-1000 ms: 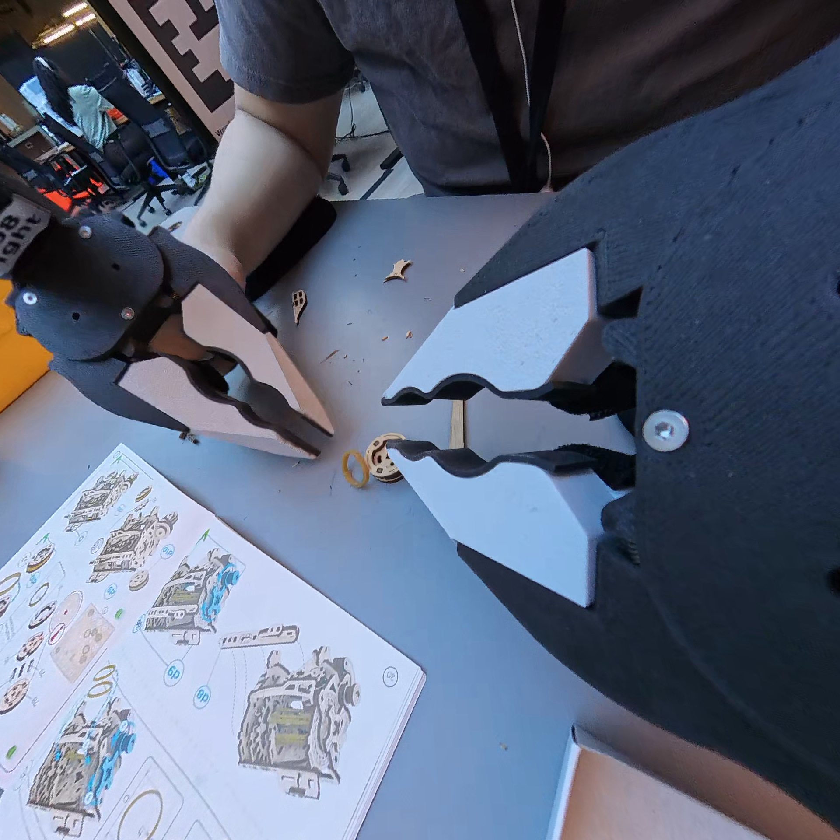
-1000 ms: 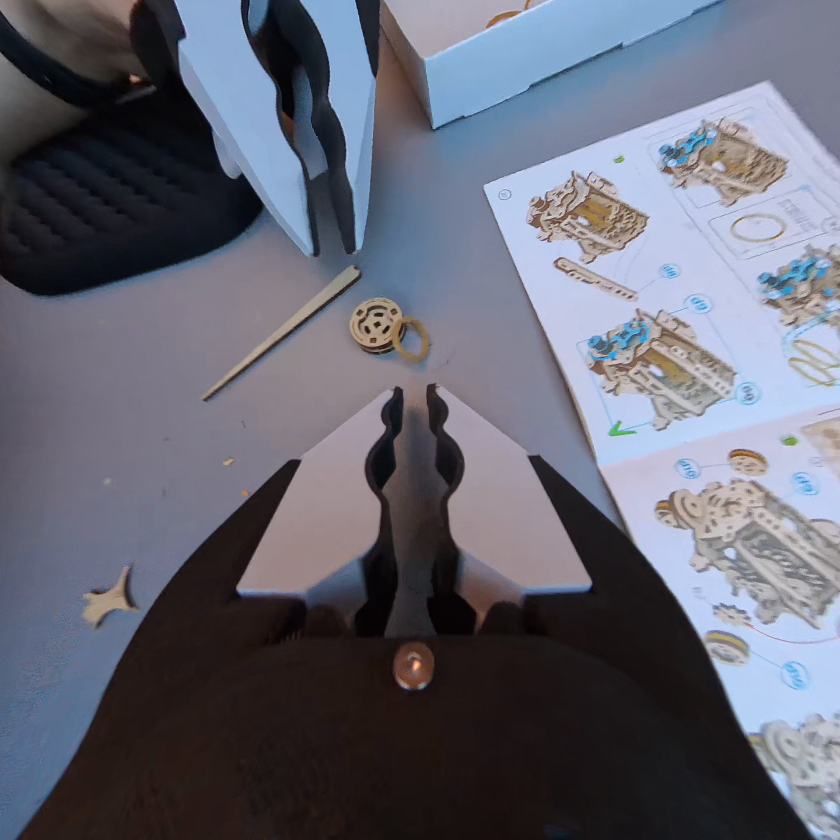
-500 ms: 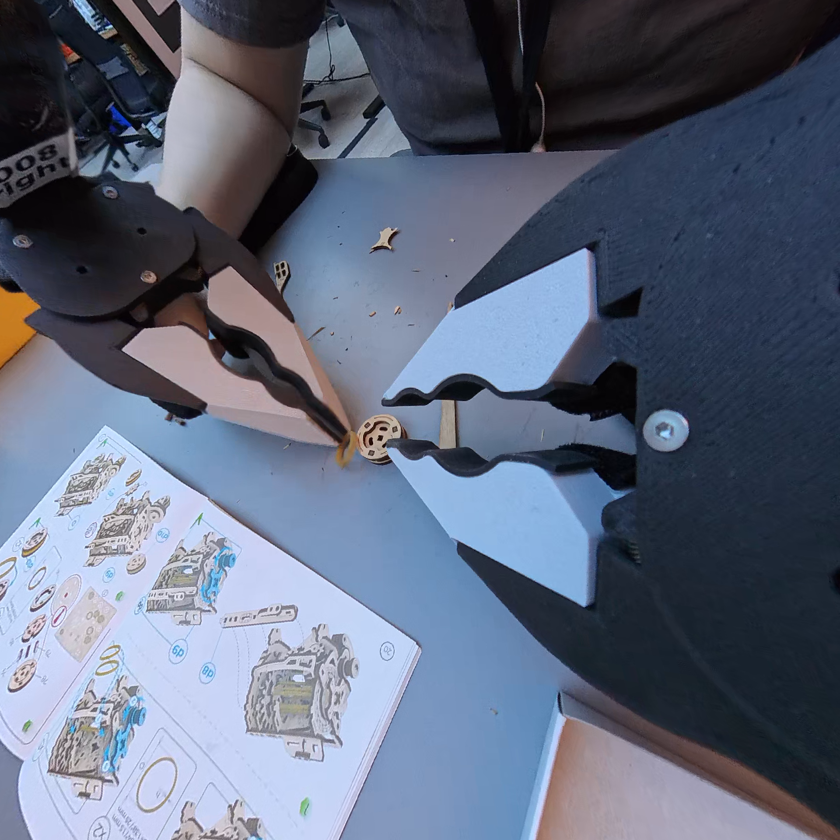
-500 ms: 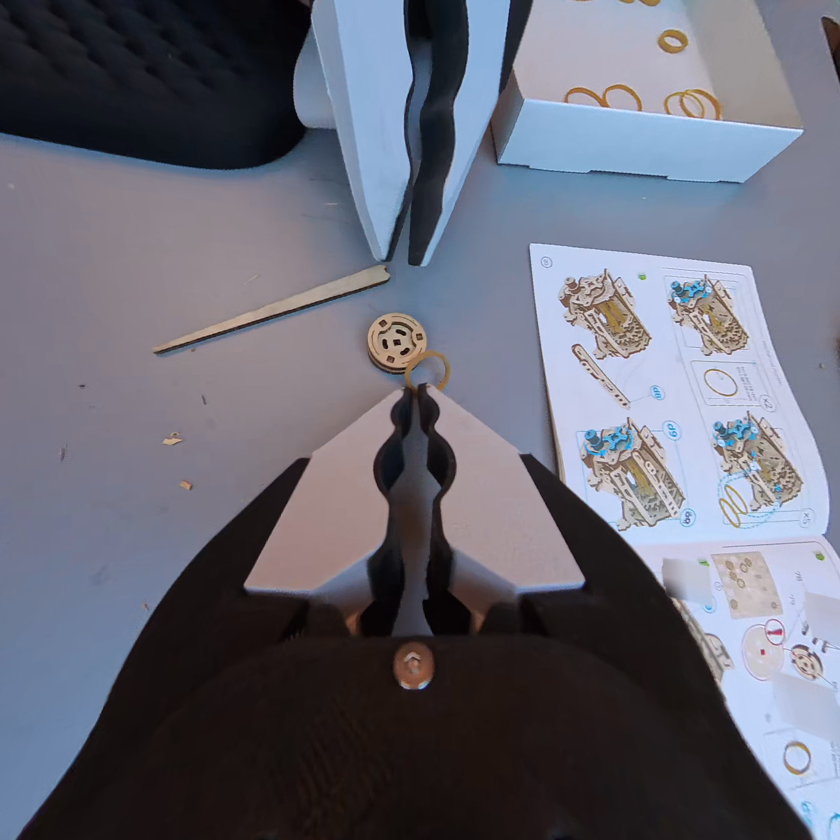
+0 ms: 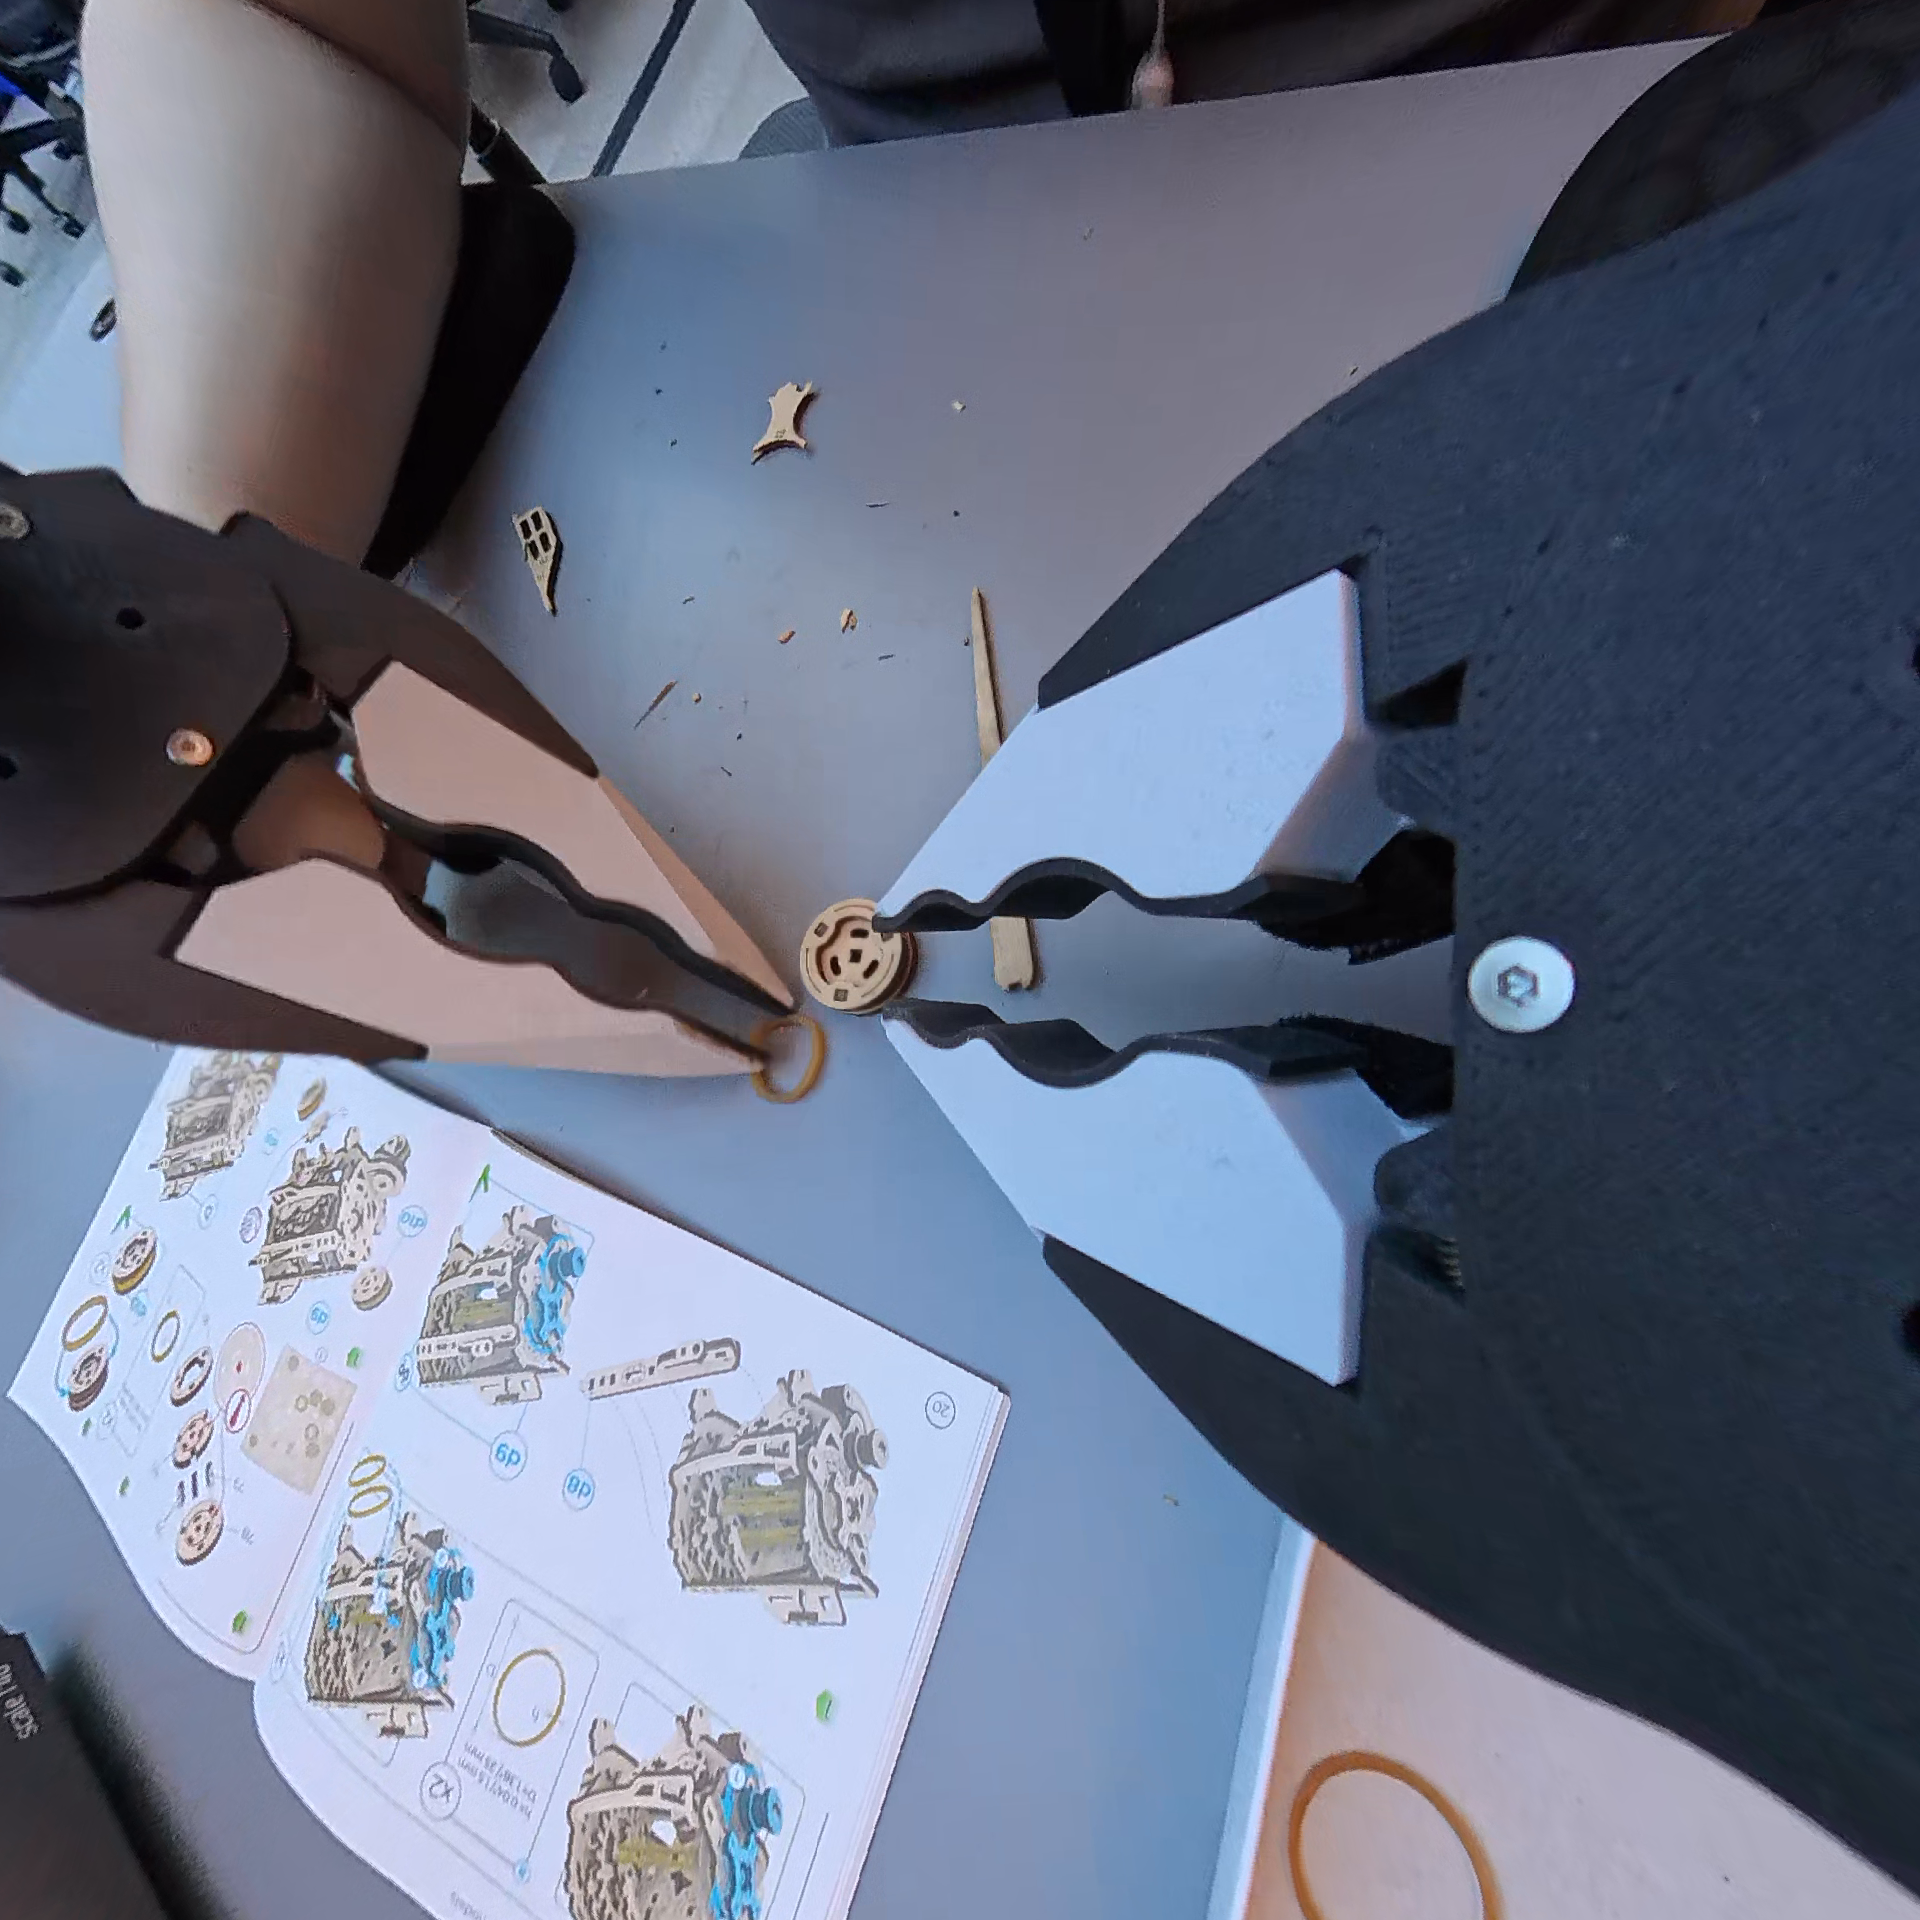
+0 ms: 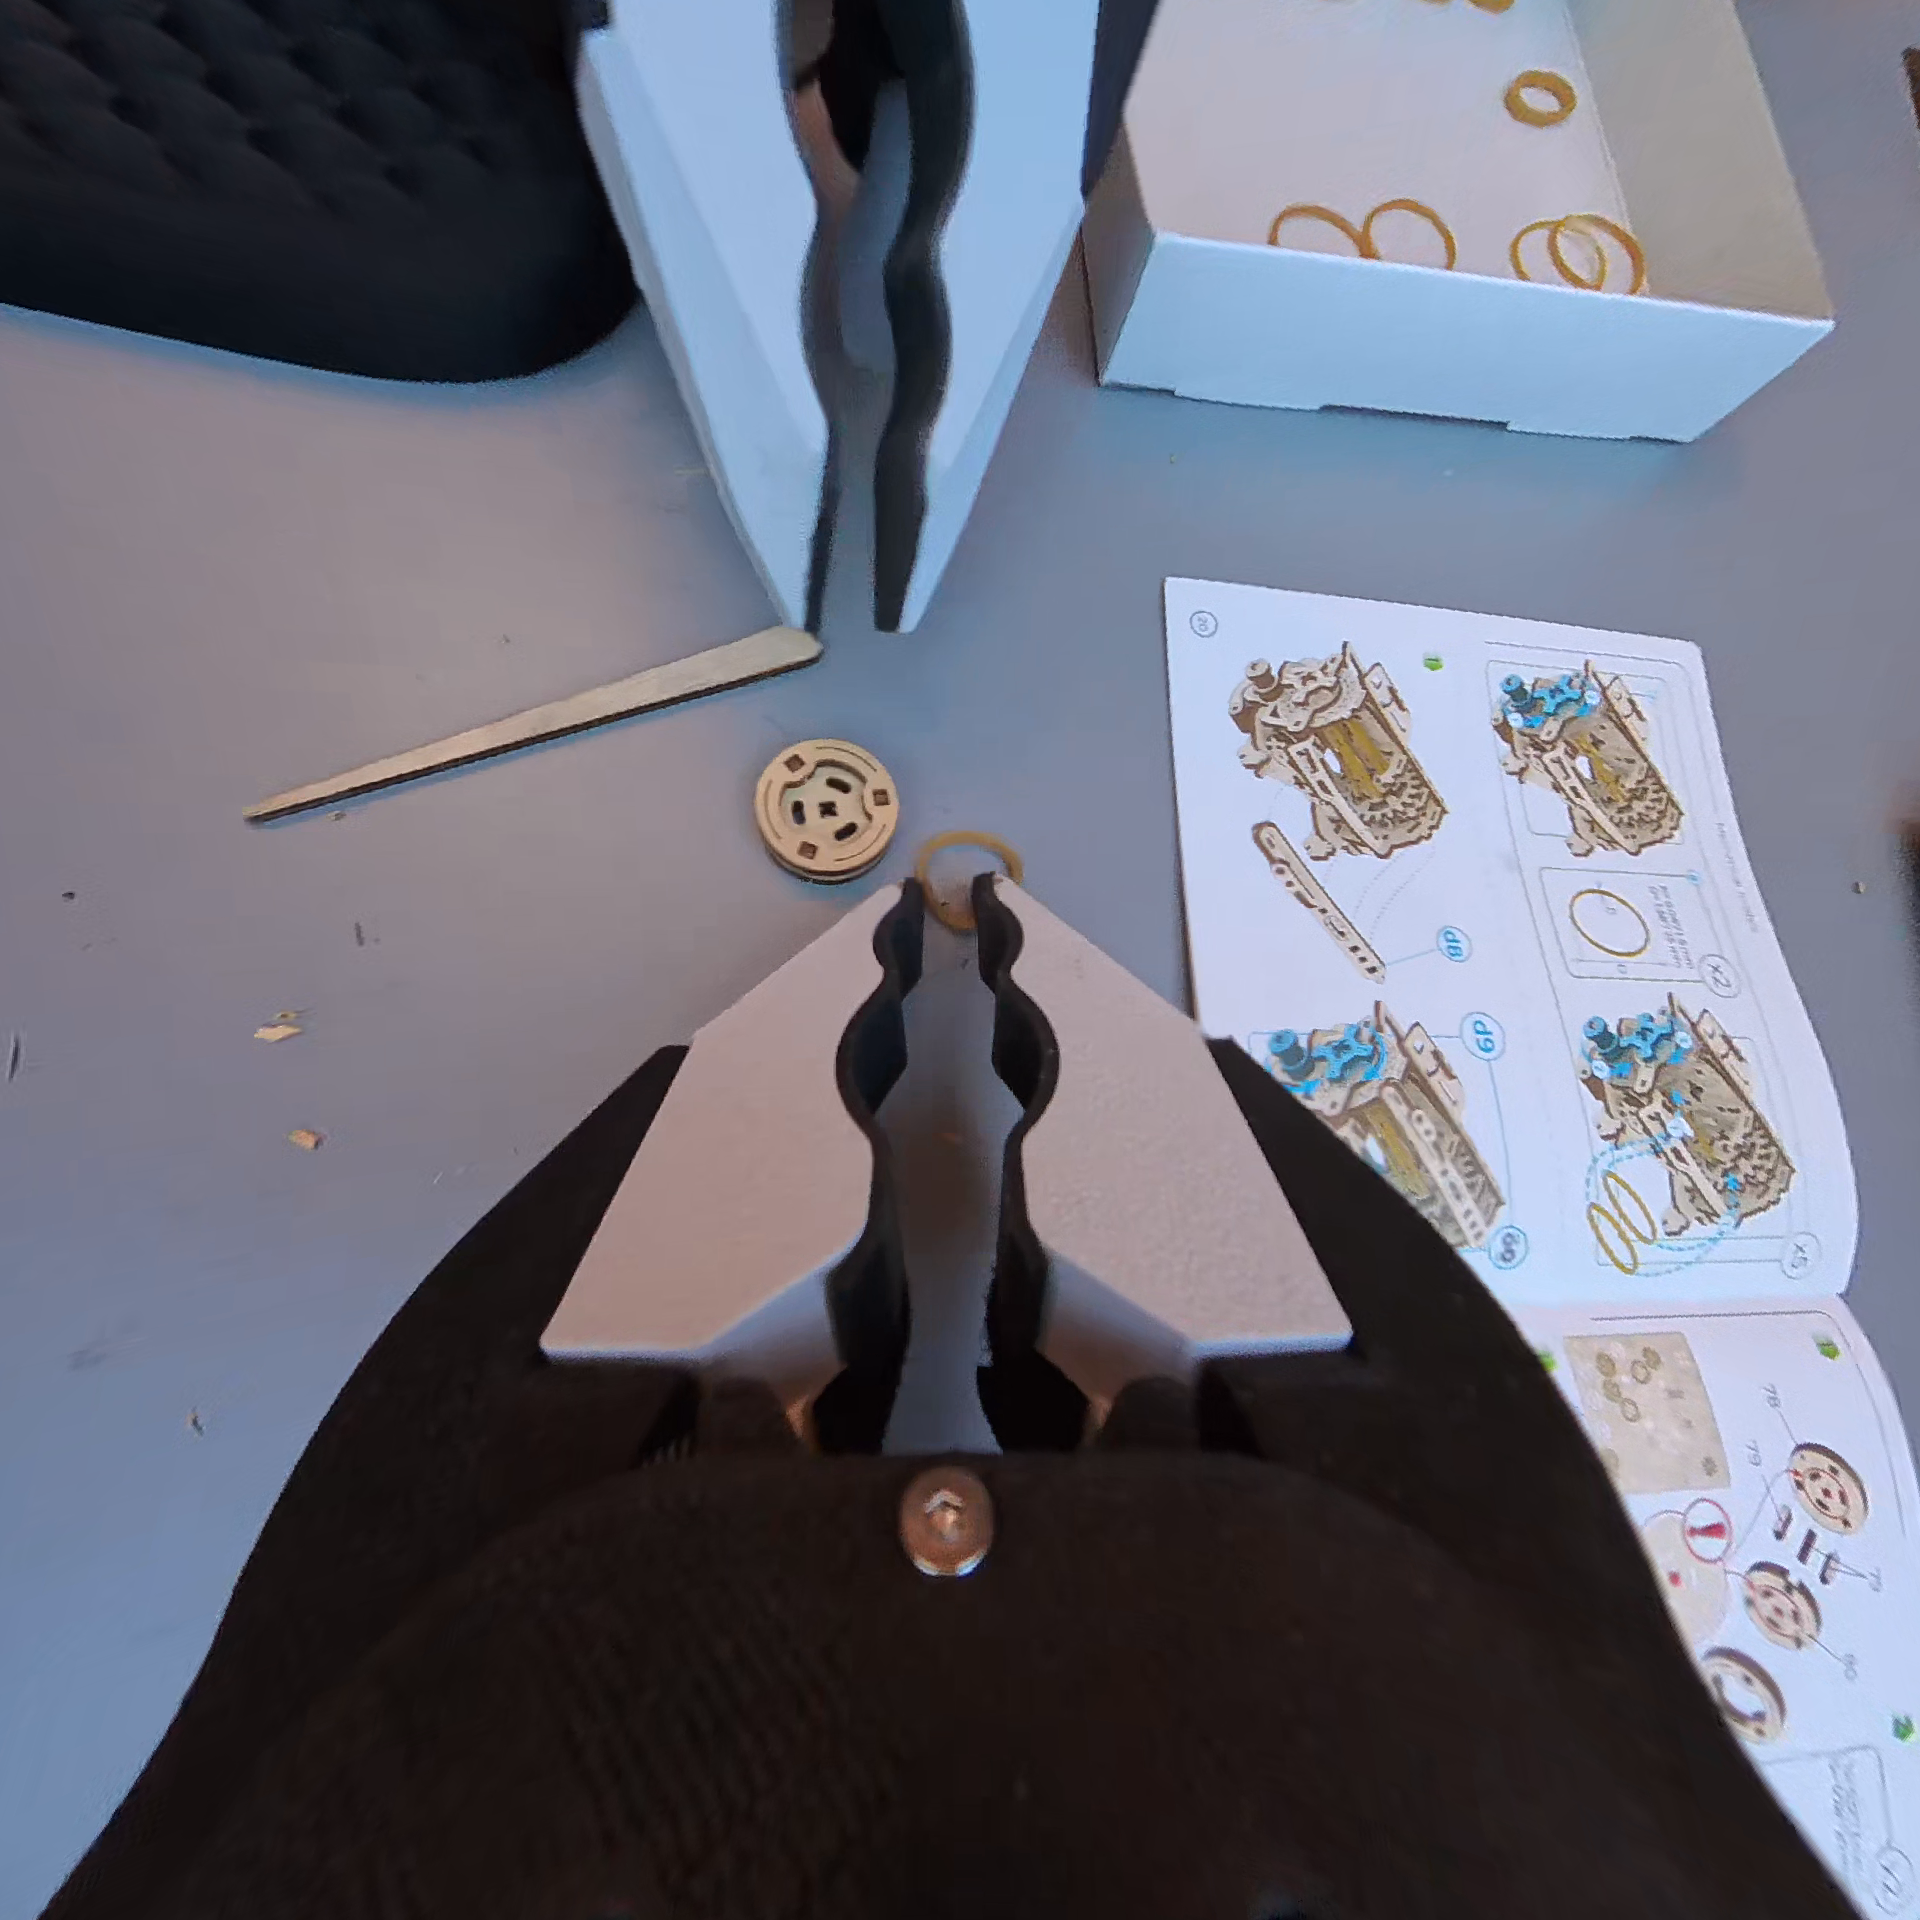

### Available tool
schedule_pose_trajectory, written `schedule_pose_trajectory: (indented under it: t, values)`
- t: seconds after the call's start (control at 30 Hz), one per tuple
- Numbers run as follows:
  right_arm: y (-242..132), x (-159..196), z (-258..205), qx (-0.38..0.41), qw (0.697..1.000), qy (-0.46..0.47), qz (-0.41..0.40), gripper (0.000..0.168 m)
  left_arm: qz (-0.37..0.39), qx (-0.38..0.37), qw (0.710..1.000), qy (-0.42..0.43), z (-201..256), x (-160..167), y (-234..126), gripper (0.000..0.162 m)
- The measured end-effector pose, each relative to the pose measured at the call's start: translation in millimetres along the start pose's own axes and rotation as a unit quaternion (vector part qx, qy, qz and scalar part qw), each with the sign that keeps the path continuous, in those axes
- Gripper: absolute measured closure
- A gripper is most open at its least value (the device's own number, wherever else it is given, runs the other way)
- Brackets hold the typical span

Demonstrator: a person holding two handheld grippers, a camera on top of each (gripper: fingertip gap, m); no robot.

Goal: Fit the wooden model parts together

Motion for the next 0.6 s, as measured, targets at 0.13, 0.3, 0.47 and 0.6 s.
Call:
schedule_pose_trajectory:
  t: [0.13,0.3,0.47,0.6]
  values:
    - [4,-4,4,-0.074,0.996,0.055,0.001,0.168,0.012,-0.005,1.0,0.001,0,-2,-2,0.152]
    - [-14,-19,0,-0.175,0.978,0.093,0.057,0.168,0.05,0.024,0.997,0.059,6,-11,-10,0.144]
    - [-23,-27,7,-0.24,0.963,0.087,0.08,0.168,0.045,0.007,0.989,0.14,7,-21,-7,0.147]
    - [-29,-25,6,-0.249,0.959,0.068,0.118,0.168,0.055,-0.011,0.987,0.149,10,-21,-9,0.151]
Point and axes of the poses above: each gripper's, where its closed fingertips meet, y out along the fingers, x out of its underside, z = x × y across the jaws, the point moved 7 cm from there along -y, back along the fingers, and after that the axes turned 9 degrees about -z, right-handed, at the moved point
